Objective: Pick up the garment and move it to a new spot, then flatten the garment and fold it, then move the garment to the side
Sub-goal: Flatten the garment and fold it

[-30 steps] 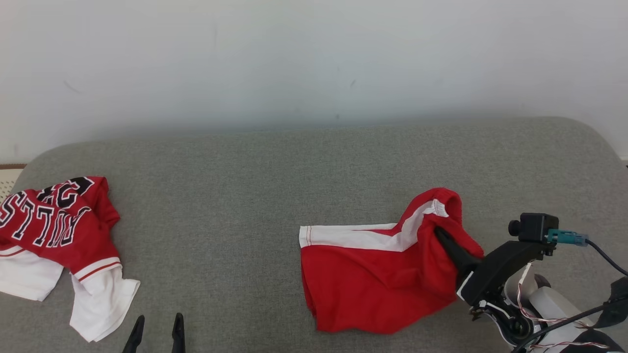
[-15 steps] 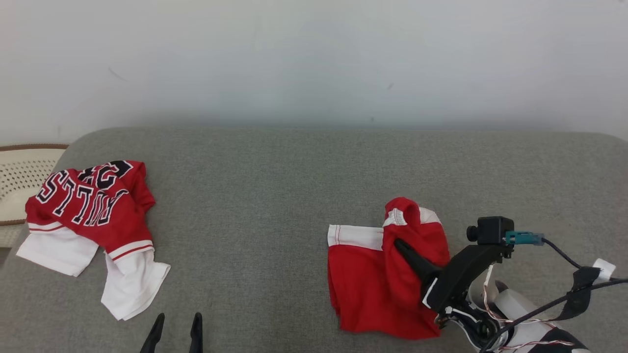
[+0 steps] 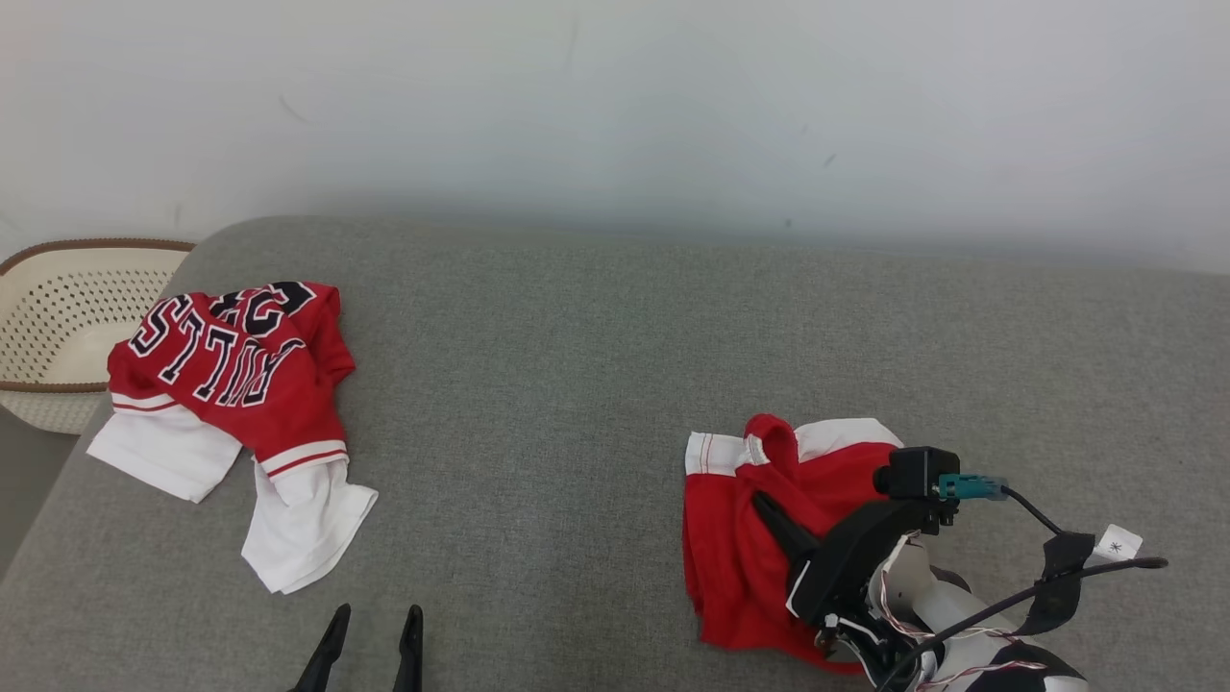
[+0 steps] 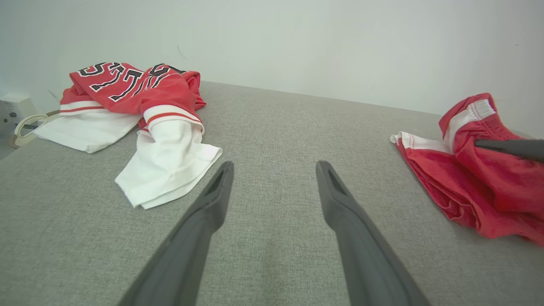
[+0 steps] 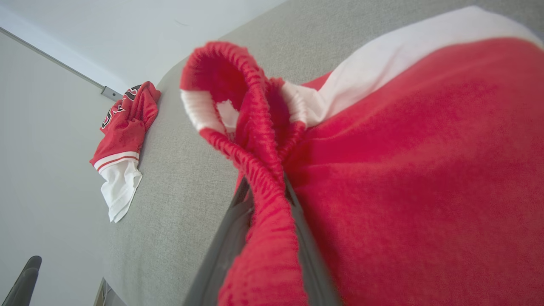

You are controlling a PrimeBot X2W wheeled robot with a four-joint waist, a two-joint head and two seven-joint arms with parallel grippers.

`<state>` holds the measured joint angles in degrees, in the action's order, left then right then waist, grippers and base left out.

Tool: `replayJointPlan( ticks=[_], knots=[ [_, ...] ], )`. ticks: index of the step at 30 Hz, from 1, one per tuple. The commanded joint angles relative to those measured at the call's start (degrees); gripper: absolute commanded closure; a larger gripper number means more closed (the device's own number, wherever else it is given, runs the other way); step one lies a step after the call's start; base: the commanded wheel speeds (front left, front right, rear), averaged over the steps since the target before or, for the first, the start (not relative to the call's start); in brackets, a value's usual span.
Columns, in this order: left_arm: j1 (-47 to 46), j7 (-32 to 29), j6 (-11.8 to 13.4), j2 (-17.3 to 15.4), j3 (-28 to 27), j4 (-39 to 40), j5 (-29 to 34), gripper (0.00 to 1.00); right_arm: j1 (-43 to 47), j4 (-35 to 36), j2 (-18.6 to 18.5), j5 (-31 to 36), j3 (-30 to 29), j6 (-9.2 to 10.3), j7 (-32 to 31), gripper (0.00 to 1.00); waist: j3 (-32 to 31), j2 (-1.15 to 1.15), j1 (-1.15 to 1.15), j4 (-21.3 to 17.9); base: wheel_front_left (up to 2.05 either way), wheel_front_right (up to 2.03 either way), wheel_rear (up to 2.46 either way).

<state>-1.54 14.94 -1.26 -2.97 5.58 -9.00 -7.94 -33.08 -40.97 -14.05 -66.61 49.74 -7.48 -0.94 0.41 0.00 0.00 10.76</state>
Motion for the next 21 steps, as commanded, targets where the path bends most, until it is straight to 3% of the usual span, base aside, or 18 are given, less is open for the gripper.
replayJointPlan(
  ticks=[1,2,3,4,15,21],
  knots=[
    [-0.3,0.2,0.2,0.0,-0.2,-0.2,-0.2,0.0,-0.9,-0.3,0.3,0.3,0.4,-0.02,0.9,0.96,0.3,0.0,0.0,0.3,0.0,0.0,0.0],
    [-0.3,0.2,0.2,0.0,-0.2,-0.2,-0.2,0.0,-1.1,-0.4,0.5,0.4,0.7,-0.02,1.6,0.54,0.3,0.0,0.0,0.3,0.0,0.0,0.0],
    [-0.3,0.2,0.3,0.0,-0.3,-0.3,-0.3,0.0,-1.2,-0.6,0.5,0.7,1.0,-0.02,2.4,0.05,0.2,0.0,0.0,0.2,0.0,0.0,0.0],
    [-0.2,0.2,0.2,0.0,-0.4,-0.3,-0.3,0.0,-1.1,-0.6,0.5,0.4,1.2,-0.03,2.7,0.0,0.2,0.0,0.0,0.2,0.0,0.0,0.0],
    [1.1,0.2,0.2,0.0,-1.4,-0.1,0.1,0.0,1.5,6.6,-3.4,-1.7,1.7,-0.02,11.0,0.0,-0.9,0.0,0.0,-1.2,0.0,0.0,0.0],
    [1.8,0.2,0.8,0.1,-2.3,0.8,0.8,0.0,2.7,7.4,-8.0,2.7,0.2,-0.02,15.0,0.0,-1.0,0.0,0.0,-2.2,0.0,0.0,0.0]
  ],
)
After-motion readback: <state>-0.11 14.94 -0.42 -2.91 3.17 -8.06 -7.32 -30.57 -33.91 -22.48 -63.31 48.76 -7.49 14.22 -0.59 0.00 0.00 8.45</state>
